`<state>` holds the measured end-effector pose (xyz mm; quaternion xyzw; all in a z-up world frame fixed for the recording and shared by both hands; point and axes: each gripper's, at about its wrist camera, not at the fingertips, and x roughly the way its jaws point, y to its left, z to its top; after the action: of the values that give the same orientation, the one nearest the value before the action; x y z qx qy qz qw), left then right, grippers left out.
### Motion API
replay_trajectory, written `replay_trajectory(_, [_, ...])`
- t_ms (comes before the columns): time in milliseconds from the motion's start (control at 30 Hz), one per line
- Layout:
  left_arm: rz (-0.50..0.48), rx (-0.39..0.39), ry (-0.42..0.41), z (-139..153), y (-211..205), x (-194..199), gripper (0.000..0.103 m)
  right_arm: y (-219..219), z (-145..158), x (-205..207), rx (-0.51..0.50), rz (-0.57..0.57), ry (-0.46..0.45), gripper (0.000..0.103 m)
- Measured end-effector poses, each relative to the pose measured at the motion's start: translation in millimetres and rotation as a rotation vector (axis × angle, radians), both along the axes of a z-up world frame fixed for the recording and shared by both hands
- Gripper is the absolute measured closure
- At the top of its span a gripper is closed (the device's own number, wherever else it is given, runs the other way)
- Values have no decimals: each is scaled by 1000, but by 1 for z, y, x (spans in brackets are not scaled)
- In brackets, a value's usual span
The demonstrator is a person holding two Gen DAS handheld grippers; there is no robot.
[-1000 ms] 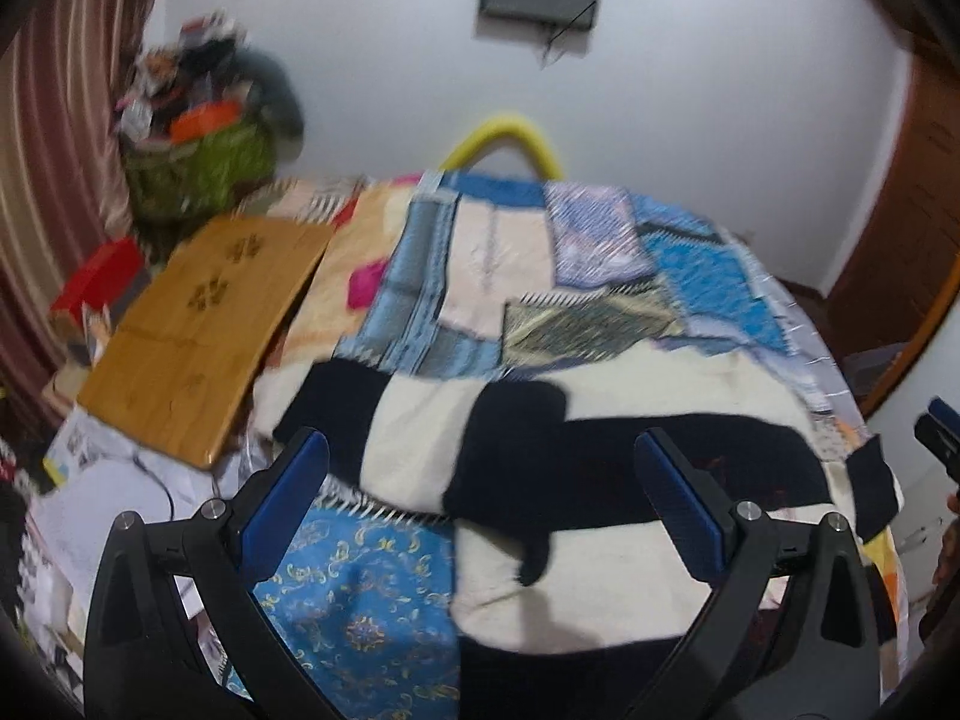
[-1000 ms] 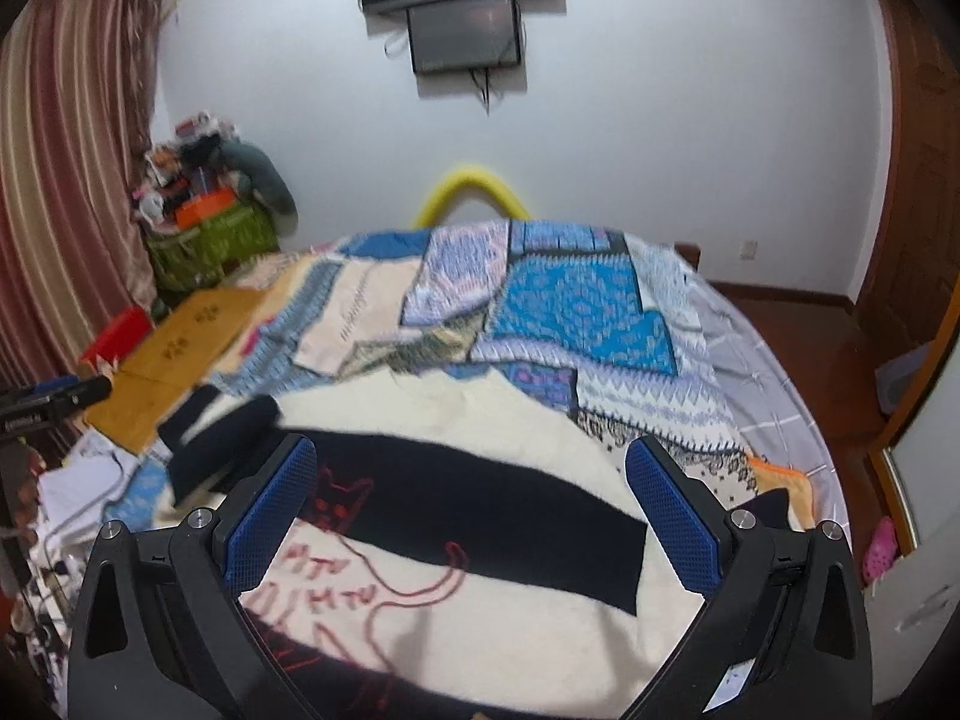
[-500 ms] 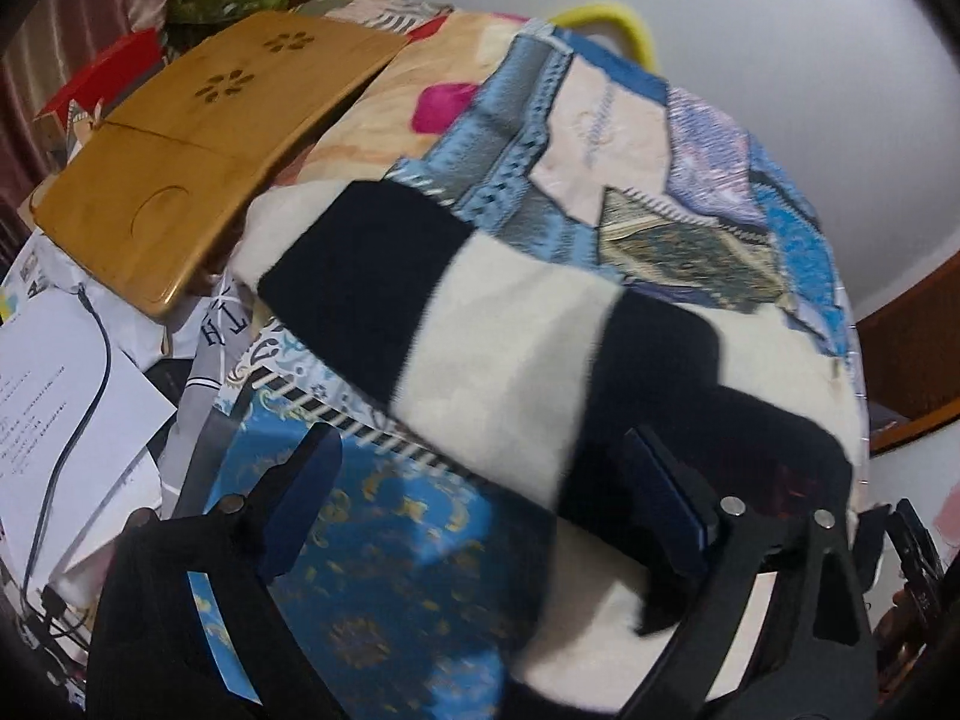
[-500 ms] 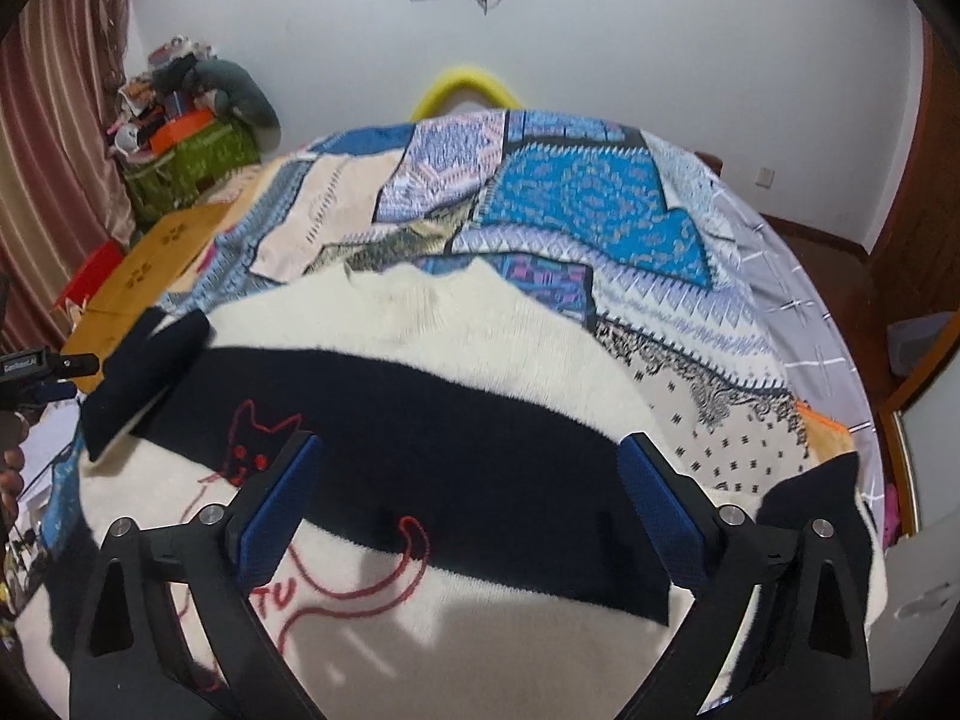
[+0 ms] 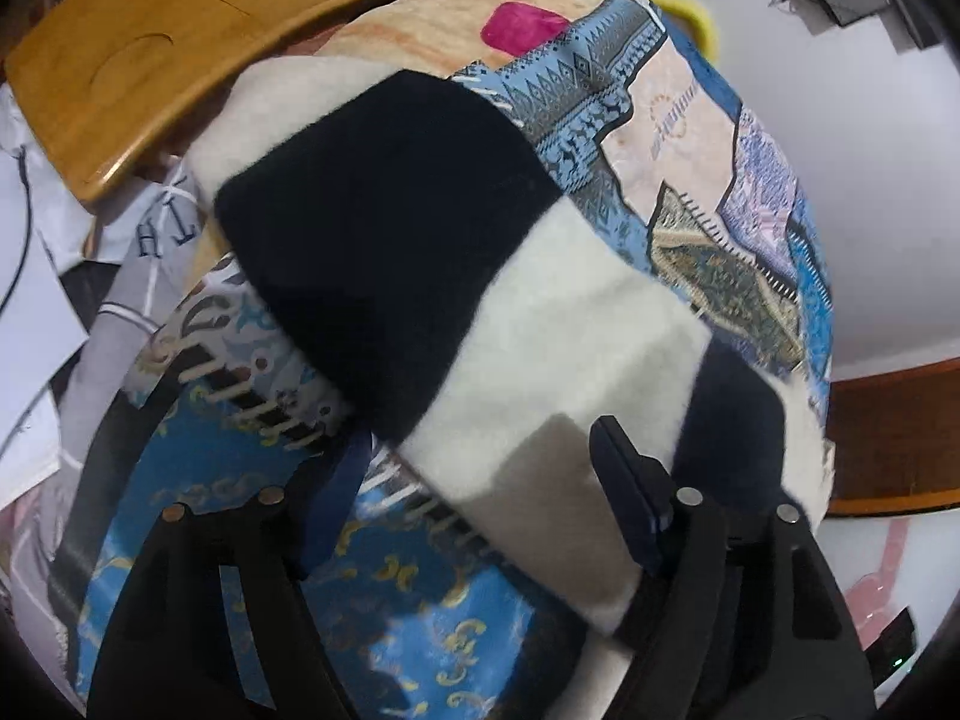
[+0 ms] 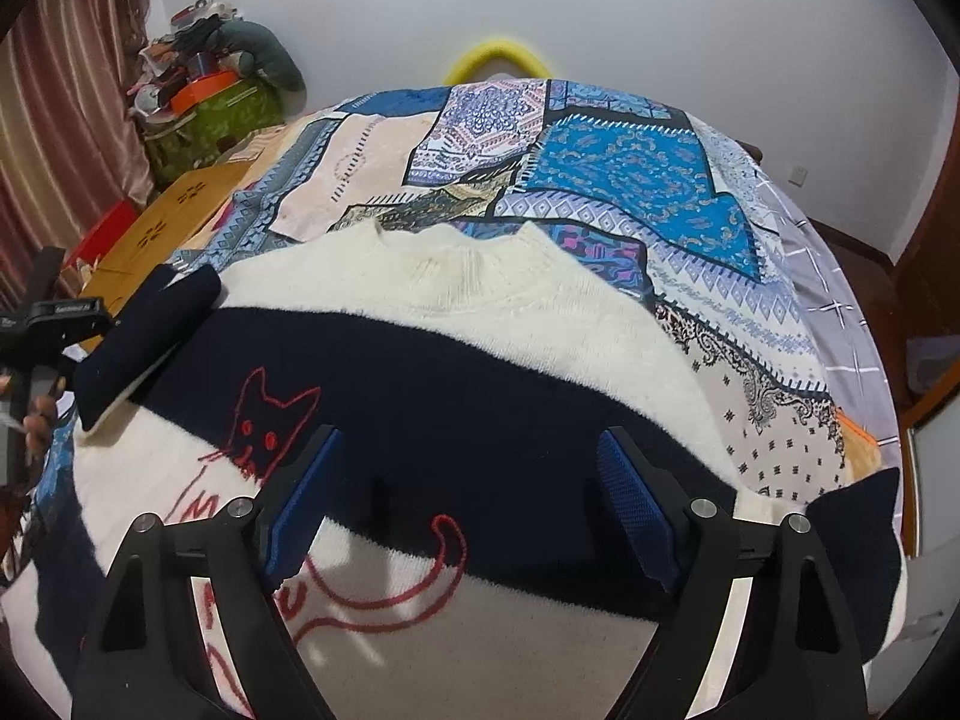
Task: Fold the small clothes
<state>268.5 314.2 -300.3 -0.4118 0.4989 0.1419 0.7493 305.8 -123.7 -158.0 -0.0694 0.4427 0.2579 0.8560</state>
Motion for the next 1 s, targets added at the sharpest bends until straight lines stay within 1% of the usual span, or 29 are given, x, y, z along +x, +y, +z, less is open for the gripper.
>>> replay_trajectory(33, [0, -4, -8, 0, 1, 2, 37, 0, -1, 1, 1, -1, 4, 20])
replay_trajectory(100, [-5, 4, 3, -1, 1, 7, 61, -2, -2, 2, 4, -6, 12, 20])
replay_trajectory(133, [-6, 9, 9, -2, 2, 9, 66, -2, -2, 1, 7, -8, 15, 20])
replay_trajectory(200, [-7, 23, 9, -3, 3, 11, 79, -2, -2, 2, 13, -12, 22, 20])
replay_trajectory(233, [-9, 39, 10, -2, 4, 11, 83, -2, -2, 1, 15, -12, 24, 20])
replay_trajectory(267, [-13, 78, 20, 1, 2, 12, 91, -2, -1, 1, 18, -12, 25, 20])
replay_trajectory(300, [-23, 107, 24, 3, 1, 13, 93, -3, -1, 0, 19, -13, 26, 20])
replay_trajectory(433, [-100, 254, 20, 27, -19, 14, 95, -11, 1, -1, 12, -31, 26, 20])
replay_trajectory(500, [-144, 303, -13, 45, -32, 14, 95, -18, 3, -1, 13, -45, 28, 20])
replay_trajectory(667, [-206, 346, -118, 93, -61, 14, 95, -39, 11, -1, 40, -84, 31, 20])
replay_trajectory(800, [-262, 359, -201, 128, -91, 14, 95, -59, 13, -5, 40, -119, 30, 19])
replay_trajectory(900, [-310, 371, -249, 149, -116, 14, 95, -78, 9, -8, 43, -140, 43, 19])
replay_trajectory(1000, [-357, 379, -285, 164, -144, 18, 95, -99, -3, -7, 28, -177, 71, 19])
